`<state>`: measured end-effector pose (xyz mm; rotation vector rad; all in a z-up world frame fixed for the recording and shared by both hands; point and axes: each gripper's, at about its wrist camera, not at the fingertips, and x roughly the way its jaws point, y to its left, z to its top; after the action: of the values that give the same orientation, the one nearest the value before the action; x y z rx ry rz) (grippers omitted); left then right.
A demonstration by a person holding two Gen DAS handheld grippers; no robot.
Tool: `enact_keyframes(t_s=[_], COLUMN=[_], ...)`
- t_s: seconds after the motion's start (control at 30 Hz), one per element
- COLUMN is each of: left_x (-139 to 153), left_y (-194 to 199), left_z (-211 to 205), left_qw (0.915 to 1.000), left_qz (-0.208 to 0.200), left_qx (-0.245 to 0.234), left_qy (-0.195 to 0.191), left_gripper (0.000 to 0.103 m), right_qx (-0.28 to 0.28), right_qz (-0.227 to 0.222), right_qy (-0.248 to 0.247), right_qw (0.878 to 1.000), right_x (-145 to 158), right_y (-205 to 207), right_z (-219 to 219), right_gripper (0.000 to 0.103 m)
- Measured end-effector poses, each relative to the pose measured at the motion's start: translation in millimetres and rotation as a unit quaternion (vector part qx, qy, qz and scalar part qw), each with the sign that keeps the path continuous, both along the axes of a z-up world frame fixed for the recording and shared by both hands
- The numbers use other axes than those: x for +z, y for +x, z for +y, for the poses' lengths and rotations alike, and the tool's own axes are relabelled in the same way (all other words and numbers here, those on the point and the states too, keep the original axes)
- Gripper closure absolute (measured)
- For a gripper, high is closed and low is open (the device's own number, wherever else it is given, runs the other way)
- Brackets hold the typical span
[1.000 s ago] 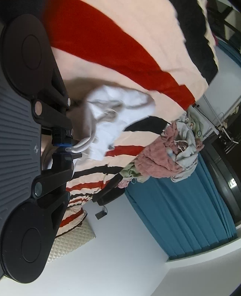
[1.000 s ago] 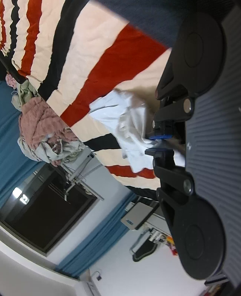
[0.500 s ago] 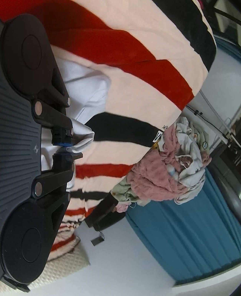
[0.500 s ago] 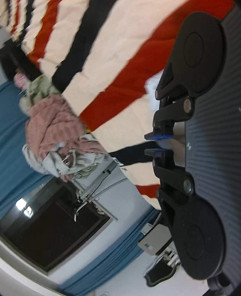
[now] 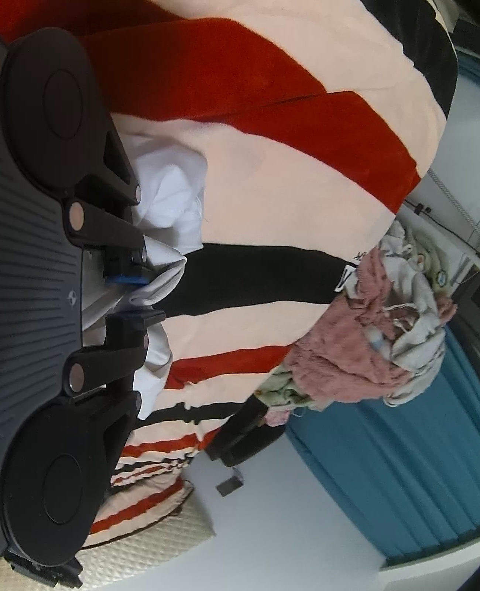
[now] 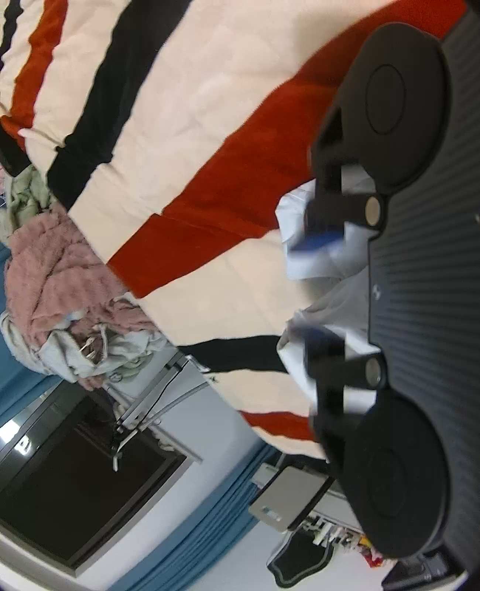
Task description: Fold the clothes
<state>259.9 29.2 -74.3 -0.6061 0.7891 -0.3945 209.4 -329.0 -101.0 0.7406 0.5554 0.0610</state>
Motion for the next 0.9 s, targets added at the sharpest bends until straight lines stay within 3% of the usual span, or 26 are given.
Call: enact_keyframes(t_s=[0.07,0.1,0.13,0.2,0.27,0.37,0.47,0.57,0.63,0.67,0.7,0.77,0.9], left_x=[5.6,10.0,14.4,24.7,32.4,29.9,9.6,-8.9,-14.4,-13.9,-11.3,-5.2,-2.6], left_y=[-2.5,-4.9,-7.3,-18.7,-28.6,-31.4,-26.9,-24.2,-29.5,-34.1,-39.5,-50.4,-64.8], left_z=[3.4,4.6,5.8,7.7,8.2,2.3,0.7,-2.1,-1.8,-1.3,-1.7,-3.0,-20.0], left_qw=[1.0,0.9999,0.9997,0.9976,0.9941,0.993,0.9954,0.9947,0.9917,0.9894,0.9877,0.9841,0.9653], left_qz=[-0.006,-0.015,-0.023,-0.068,-0.107,-0.106,-0.065,-0.031,-0.029,-0.037,-0.048,-0.069,-0.107], left_qx=[-0.002,0.0,0.002,0.011,0.003,-0.004,0.0,-0.001,0.006,0.014,0.022,0.038,0.06], left_qy=[0.003,0.007,0.01,0.014,0.016,0.052,0.07,0.098,0.125,0.139,0.147,0.159,0.231], left_gripper=[0.068,0.054,0.025,0.002,0.003,0.004,0.014,0.036,0.071,0.083,0.095,0.096,0.1], right_qx=[0.003,0.007,0.016,0.036,0.052,0.067,0.059,0.068,0.085,0.088,0.09,0.078,0.058], right_qz=[-0.021,-0.028,-0.03,-0.024,-0.011,0.002,0.008,0.033,0.042,0.035,0.028,0.006,-0.011], right_qy=[-0.01,-0.019,-0.025,-0.031,-0.035,-0.045,-0.063,-0.061,-0.056,-0.067,-0.081,-0.126,-0.202], right_qw=[1.0,0.999,0.999,0.999,0.998,0.997,0.996,0.995,0.994,0.993,0.992,0.989,0.978], right_x=[6.9,9.4,10.5,9.7,5.7,-0.2,-1.9,-11.6,-17.9,-16.0,-13.6,-3.5,0.3], right_y=[-10.7,-14.1,-14.8,-12.9,-8.8,-4.1,-0.8,6.4,8.7,6.5,4.0,-5.8,-20.9], right_z=[0.4,2.2,4.6,10.6,16.7,23.9,23.5,22.3,26.6,30.6,34.8,42.8,55.5], right_gripper=[0.026,0.026,0.026,0.027,0.027,0.03,0.034,0.043,0.067,0.072,0.085,0.09,0.092])
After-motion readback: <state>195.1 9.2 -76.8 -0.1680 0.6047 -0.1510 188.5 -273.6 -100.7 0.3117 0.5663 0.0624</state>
